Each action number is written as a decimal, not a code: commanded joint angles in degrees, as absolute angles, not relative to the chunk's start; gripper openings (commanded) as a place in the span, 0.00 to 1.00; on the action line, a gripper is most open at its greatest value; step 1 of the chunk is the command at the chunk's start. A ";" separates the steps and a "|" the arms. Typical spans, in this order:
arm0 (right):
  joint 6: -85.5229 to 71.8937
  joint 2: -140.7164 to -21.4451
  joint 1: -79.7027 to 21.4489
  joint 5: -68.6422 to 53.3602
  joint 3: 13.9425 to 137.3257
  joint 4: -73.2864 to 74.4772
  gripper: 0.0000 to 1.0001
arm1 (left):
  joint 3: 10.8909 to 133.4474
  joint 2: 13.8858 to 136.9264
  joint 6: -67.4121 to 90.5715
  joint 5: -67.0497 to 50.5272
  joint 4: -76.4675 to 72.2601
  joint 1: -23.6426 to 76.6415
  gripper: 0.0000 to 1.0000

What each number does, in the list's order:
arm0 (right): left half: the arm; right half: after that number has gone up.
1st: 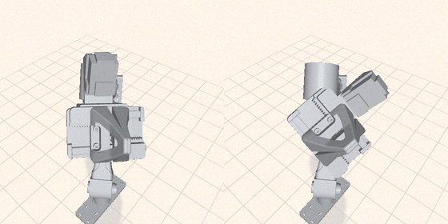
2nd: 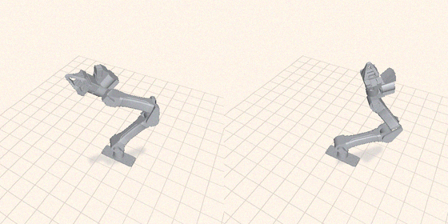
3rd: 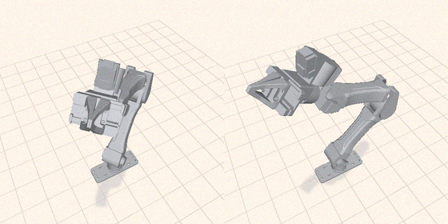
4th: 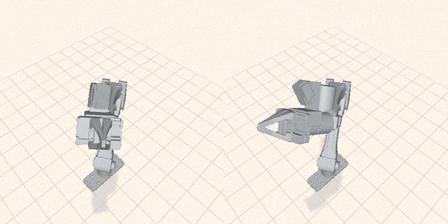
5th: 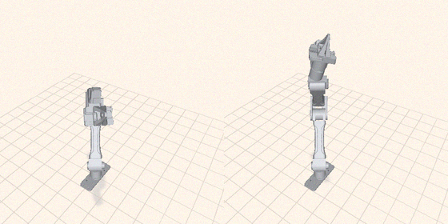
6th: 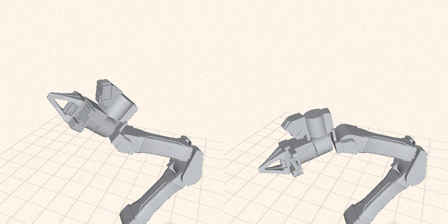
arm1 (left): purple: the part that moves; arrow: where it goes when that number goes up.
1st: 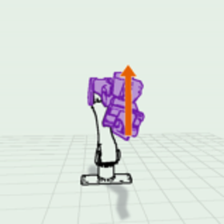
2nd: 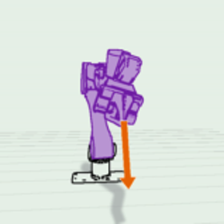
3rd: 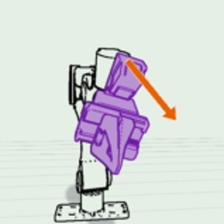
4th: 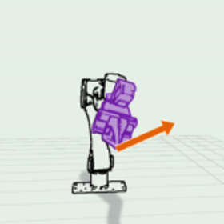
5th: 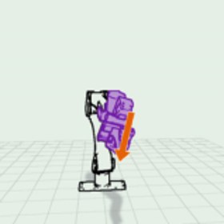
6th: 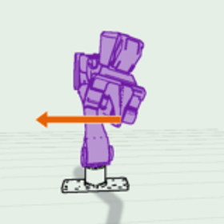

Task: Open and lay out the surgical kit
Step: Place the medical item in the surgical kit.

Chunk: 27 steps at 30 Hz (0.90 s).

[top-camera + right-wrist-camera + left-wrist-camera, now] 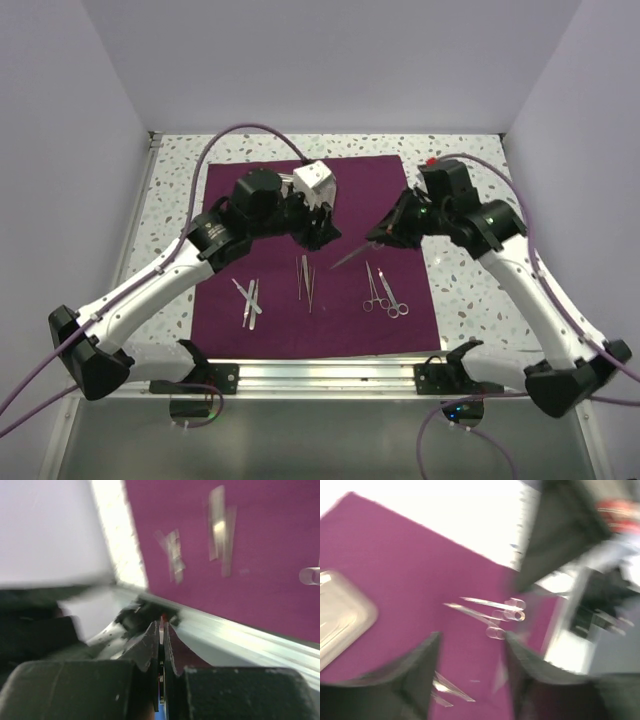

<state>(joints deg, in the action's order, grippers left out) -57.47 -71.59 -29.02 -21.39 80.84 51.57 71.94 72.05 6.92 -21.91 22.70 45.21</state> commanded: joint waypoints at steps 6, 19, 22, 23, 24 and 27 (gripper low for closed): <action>-76.44 -40.11 -28.04 17.74 59.53 63.90 0.00 | 80.60 70.50 12.73 27.04 29.52 43.50 0.78; -96.86 -23.19 -28.04 34.53 37.54 60.15 0.00 | 63.37 48.61 21.98 21.09 38.40 43.50 0.78; -95.63 -26.71 -28.04 34.89 33.07 48.76 0.00 | 64.60 46.59 20.22 21.18 41.04 43.42 0.78; -95.45 -27.41 -28.12 34.28 31.74 45.47 0.00 | 64.77 45.62 19.69 21.53 41.48 43.50 0.78; -95.71 -29.34 -28.04 34.02 30.42 42.39 0.00 | 65.12 45.09 19.60 21.62 42.44 43.51 0.78; -96.94 -35.39 -28.12 34.10 27.34 34.29 0.00 | 65.39 43.51 19.69 21.36 43.94 43.42 0.78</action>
